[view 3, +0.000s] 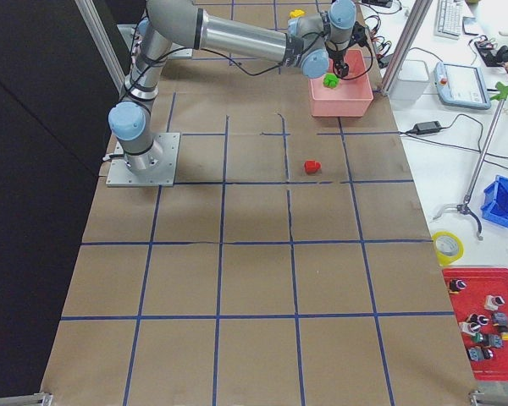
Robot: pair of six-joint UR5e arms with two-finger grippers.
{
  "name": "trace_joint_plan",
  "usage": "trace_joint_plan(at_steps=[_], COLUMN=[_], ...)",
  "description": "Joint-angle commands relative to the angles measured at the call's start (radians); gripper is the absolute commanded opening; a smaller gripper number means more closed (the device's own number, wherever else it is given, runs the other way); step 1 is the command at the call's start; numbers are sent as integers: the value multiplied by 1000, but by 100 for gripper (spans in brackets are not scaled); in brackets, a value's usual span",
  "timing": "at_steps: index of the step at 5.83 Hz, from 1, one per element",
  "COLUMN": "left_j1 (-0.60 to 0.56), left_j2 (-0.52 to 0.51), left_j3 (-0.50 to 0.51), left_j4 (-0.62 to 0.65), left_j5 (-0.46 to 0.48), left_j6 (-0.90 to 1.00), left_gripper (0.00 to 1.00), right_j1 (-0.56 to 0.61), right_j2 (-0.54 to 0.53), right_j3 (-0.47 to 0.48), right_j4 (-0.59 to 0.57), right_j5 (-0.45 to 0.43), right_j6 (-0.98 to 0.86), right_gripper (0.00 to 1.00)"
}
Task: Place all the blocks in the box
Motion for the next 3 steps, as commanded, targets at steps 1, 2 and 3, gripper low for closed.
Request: trace_joint_plan(at_steps=[1, 2, 3], left_j1=[-73, -95, -104], left_j2=[-99, -145, -163], left_j3=[71, 71, 57], left_j4=[55, 98, 111], left_j5=[11, 15, 15], left_j6=[-105, -129, -147], left_gripper=[10, 10, 12], right_j1=[-97, -158, -177], right_j2=[-75, -75, -71], right_j3=[13, 57, 92], right_j4=[94, 105, 79], right_j5=[-335, -365, -359], right_j6=[-6, 19, 20], right_gripper=[100, 99, 99])
